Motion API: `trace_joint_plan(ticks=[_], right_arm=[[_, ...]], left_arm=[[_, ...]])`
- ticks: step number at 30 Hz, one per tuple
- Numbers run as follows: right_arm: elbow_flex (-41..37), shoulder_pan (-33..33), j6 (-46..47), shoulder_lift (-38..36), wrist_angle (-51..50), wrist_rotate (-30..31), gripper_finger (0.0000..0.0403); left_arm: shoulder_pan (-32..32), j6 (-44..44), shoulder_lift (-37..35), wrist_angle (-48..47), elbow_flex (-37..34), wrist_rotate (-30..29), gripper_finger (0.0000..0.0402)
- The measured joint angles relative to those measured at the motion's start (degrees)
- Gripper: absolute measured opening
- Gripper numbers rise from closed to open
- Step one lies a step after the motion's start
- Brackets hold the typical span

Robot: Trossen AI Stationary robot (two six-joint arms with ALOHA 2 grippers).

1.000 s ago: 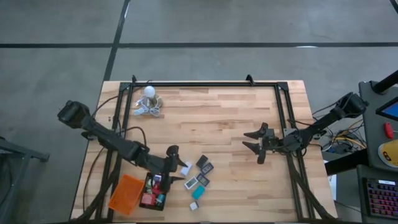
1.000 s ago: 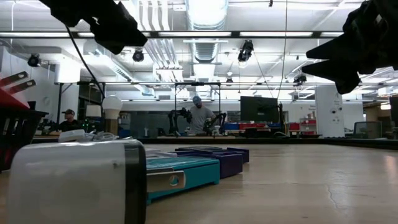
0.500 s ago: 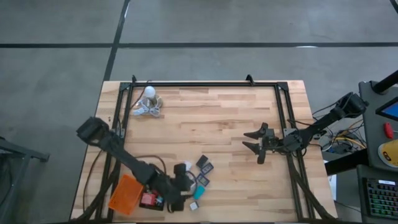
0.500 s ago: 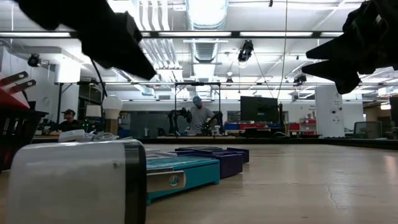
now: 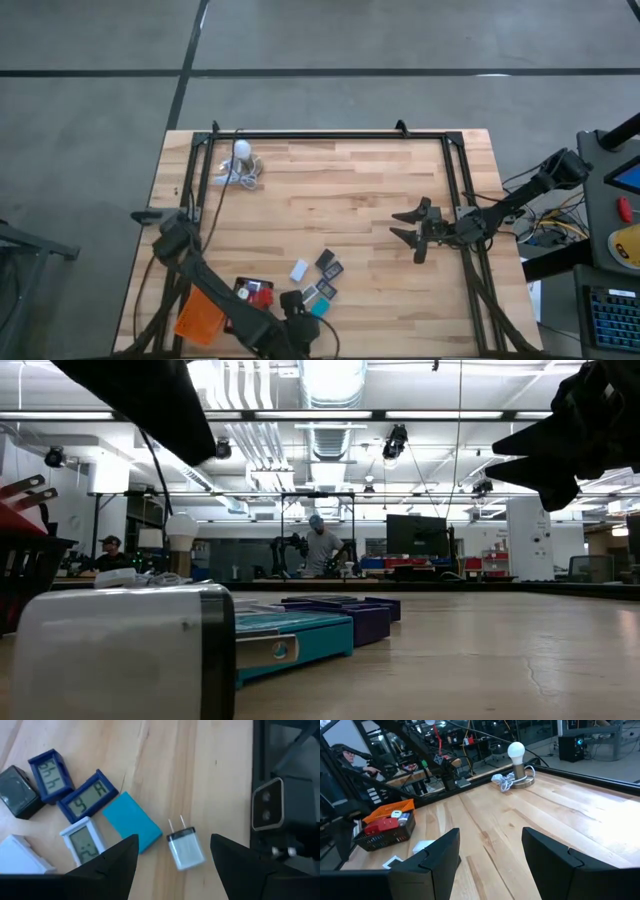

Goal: Pick & Place Office items
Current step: Put the white charger adapter into the black basket

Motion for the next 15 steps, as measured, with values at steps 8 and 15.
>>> trace_joint_plan(ticks=[8,15], right_arm=[[0.0,0.0,0.0,0.0,-0.02,0.0,0.021],[0.0,0.0,0.0,0.02,0.0,0.0,0.021]], left_arm=[[0.04,-6.81,3.37,-3.09,3.5,1.28,0.0253],[0.04,-9.68,3.7,-2.24,0.18,3.52,0.0253]])
